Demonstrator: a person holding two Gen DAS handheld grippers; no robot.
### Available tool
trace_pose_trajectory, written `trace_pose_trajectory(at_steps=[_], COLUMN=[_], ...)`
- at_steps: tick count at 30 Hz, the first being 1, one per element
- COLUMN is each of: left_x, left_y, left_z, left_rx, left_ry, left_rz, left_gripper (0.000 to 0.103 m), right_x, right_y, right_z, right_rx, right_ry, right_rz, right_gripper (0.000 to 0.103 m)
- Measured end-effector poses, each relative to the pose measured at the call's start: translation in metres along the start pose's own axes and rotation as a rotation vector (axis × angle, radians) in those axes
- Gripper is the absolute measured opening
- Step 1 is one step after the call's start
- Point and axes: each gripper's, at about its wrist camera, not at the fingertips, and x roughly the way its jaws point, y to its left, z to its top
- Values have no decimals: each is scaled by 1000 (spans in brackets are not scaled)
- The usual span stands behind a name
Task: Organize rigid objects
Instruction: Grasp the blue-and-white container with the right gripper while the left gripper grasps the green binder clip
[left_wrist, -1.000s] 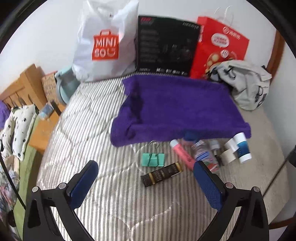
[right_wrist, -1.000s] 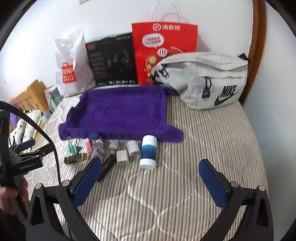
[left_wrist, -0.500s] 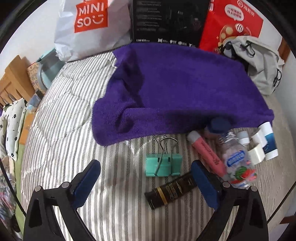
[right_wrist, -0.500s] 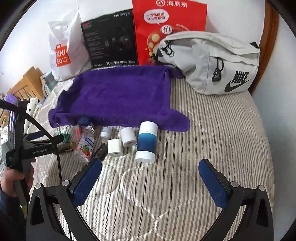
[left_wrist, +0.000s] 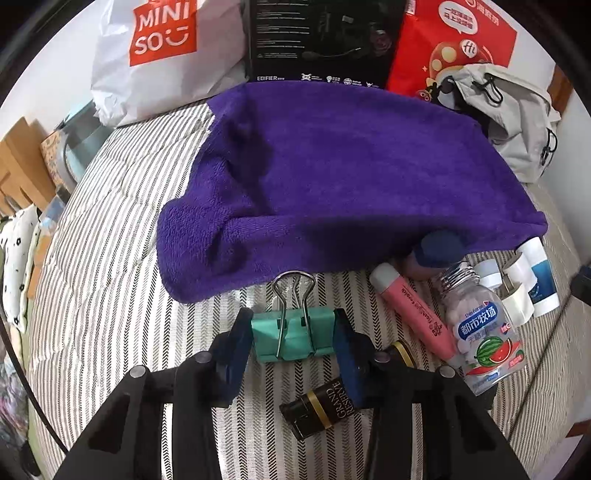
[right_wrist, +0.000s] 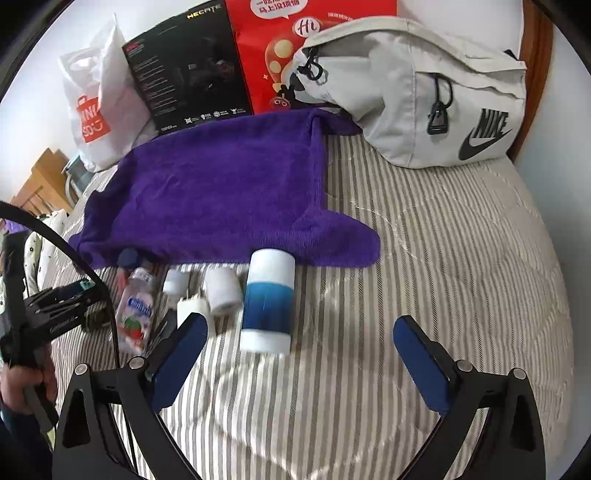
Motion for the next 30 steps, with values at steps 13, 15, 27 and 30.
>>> trace_pose_trajectory(at_steps=[13,15,27,30], left_x=[-3,-3,-3,-4], left_y=[-1,0,-3,0], left_z=[0,1,0,0], left_rx=[15,13,27,26], left_ry=[1,2,-8,0], left_rz=[-12,-16,-9,-21], left_gripper=[41,41,41,41], right_x=[50,49,56,52], right_y=[8,4,10,12], right_z=[1,1,11,8], right_rx=[-95,-105,-170,-190], right_ry=[107,108,85,110], right_rz=[-52,-73,-48,-42], right_gripper=[71,60,47,38])
